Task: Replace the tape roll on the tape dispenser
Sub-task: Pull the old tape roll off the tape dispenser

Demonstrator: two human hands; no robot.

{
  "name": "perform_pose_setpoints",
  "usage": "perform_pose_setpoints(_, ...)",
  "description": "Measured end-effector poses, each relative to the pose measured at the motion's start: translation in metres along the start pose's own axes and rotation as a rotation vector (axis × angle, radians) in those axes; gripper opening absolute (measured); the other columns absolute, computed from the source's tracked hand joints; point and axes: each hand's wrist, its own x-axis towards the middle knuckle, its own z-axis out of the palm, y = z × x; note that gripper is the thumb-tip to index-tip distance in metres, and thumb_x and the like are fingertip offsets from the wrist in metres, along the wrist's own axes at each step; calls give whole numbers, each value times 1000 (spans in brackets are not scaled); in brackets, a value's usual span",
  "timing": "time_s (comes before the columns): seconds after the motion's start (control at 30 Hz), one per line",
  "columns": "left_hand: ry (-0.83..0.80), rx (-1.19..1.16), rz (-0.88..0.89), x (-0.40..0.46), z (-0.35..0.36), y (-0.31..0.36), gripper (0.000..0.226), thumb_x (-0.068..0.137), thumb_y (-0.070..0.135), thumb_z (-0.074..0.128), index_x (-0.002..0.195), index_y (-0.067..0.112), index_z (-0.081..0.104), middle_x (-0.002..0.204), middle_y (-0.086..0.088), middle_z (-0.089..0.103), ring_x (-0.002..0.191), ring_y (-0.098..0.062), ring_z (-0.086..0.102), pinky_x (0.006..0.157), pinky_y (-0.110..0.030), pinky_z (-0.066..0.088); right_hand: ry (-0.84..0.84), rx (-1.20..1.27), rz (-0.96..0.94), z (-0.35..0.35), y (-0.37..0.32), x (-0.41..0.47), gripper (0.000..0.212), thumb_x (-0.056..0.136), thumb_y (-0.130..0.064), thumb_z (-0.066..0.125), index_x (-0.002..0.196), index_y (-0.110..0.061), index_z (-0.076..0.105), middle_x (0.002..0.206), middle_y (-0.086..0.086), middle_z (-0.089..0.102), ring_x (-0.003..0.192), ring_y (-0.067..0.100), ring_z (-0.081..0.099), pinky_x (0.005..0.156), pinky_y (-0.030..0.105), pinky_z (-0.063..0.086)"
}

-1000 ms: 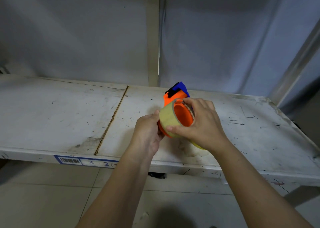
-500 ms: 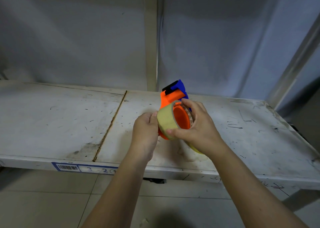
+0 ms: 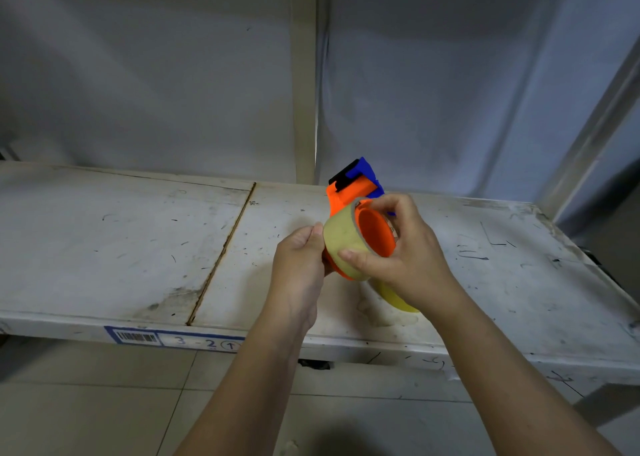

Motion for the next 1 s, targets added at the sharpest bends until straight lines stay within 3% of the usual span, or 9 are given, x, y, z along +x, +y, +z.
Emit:
perform_pose_setpoints(0.1,9,-5,-5,1,2,2,35,102,24,39,101,3,68,97,-21,69,86,-24,64,78,-34,56,21,9,-10,-1,0,0,76,57,-50,80,117,-49,33,116,-26,48,112,6,50,90,36,50)
perform_pose_setpoints(0.27,22,34,-16,0,2,3,35,102,24,39,102,5,67,103,-22,70,95,-30,67,80,-35,57,61,7,-34,0,-2,0,66,61,-42,83,116,-35,47,119,-14,53,108,9,52,86,36,53)
perform_pose_setpoints(0.4,15,95,-4,-1,2,4,33,102,23,39,101,7,68,103,-21,70,99,-30,68,76,-31,58,39,1,-12,-1,-2,1,66,57,-48,79,113,-34,47,117,-11,54,107,12,54,85,36,53)
perform_pose_setpoints(0.67,47,168,-24,2,4,-1,37,102,26,37,99,3,66,100,-23,70,94,-32,68,82,-42,58,58,39,9,-5,-2,1,55,52,-52,73,102,-41,54,111,-12,50,104,0,51,75,16,43)
perform_pose_setpoints(0.73,73,142,-44,2,6,0,37,102,26,36,96,4,65,99,-22,71,97,-34,68,86,-49,56,65,34,29,-2,-3,0,64,53,-53,73,109,-39,46,113,-13,49,104,3,53,79,21,48)
perform_pose_setpoints(0.83,85,89,-91,0,8,2,35,103,23,35,88,8,63,97,-20,70,94,-32,68,84,-45,57,53,59,97,-2,-4,-1,78,55,-47,78,118,-37,33,120,-14,48,110,13,53,85,35,53)
perform_pose_setpoints(1.0,149,6,-154,0,13,3,32,103,17,37,80,9,57,84,-13,65,84,-28,64,80,-43,57,44,97,88,0,-7,-2,78,59,-37,82,119,-39,33,117,-18,47,112,11,51,88,32,51)
